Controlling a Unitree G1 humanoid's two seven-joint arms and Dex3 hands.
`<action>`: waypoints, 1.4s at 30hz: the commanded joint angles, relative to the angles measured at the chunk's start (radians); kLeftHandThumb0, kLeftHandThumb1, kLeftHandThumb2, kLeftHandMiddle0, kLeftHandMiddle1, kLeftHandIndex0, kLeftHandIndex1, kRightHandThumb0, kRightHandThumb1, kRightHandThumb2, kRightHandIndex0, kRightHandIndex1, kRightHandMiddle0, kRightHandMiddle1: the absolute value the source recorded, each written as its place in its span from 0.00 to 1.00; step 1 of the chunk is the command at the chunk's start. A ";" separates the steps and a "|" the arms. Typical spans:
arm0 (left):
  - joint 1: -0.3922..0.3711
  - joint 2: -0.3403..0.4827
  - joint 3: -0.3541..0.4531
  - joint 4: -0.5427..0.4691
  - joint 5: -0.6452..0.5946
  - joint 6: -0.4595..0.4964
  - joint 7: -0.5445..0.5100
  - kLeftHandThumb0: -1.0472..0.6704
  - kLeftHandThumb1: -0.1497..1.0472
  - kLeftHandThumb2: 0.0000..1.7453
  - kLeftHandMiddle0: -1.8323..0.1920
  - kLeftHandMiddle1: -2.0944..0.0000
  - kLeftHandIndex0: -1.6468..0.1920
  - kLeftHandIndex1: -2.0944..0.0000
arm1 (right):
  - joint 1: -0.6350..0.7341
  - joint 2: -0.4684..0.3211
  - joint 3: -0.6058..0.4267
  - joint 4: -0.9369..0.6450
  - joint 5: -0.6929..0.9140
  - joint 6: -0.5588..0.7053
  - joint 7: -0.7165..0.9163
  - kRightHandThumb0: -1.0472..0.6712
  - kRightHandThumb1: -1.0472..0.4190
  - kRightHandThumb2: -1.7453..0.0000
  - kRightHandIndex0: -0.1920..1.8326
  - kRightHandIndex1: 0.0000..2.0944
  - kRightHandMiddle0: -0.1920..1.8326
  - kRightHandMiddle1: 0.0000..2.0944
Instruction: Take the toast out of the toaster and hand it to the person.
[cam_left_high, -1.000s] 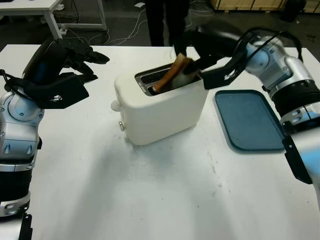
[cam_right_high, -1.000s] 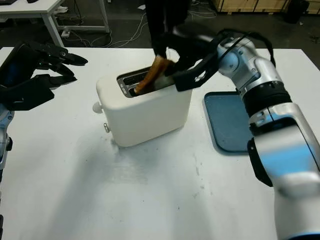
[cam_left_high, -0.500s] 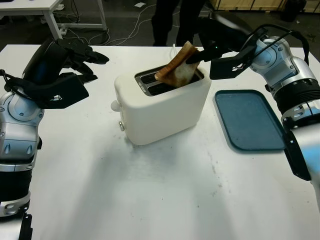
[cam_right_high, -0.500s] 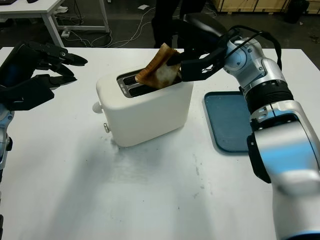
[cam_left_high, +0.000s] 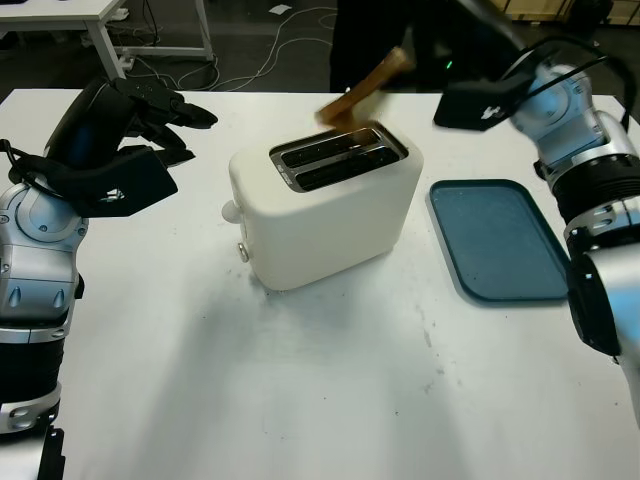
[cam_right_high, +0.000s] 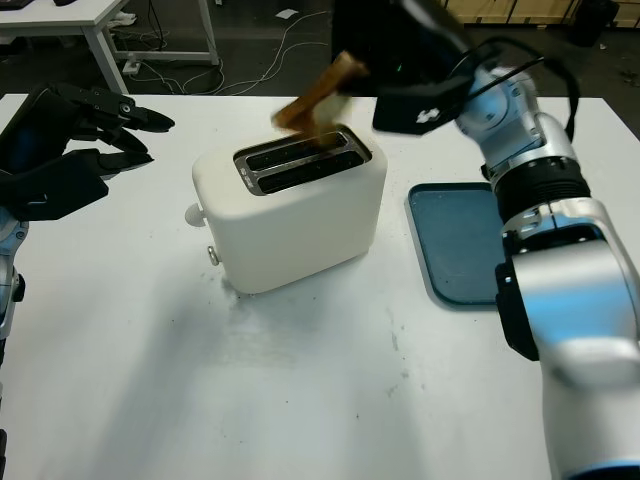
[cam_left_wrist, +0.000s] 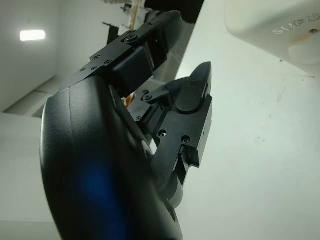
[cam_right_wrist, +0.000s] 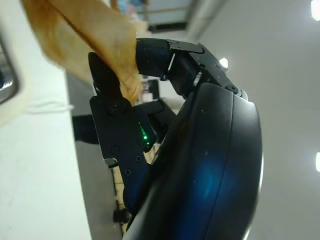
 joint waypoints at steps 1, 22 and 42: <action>-0.003 -0.002 -0.007 -0.003 0.005 0.001 0.000 0.61 0.83 0.00 0.46 0.69 0.32 1.00 | -0.042 -0.016 -0.038 0.022 0.044 0.035 0.009 0.51 0.12 0.99 0.57 0.83 0.46 0.83; 0.000 -0.002 -0.012 -0.002 0.008 0.004 0.002 0.63 0.82 0.00 0.47 0.68 0.31 1.00 | -0.020 -0.019 -0.105 0.220 0.058 0.383 -0.275 0.58 0.11 0.99 0.38 0.83 0.36 0.83; 0.004 -0.001 -0.013 -0.016 0.005 0.031 -0.006 0.66 0.83 0.00 0.48 0.67 0.32 1.00 | 0.071 0.094 -0.387 0.241 0.324 0.522 -0.232 0.61 0.09 0.93 0.41 0.83 0.28 0.83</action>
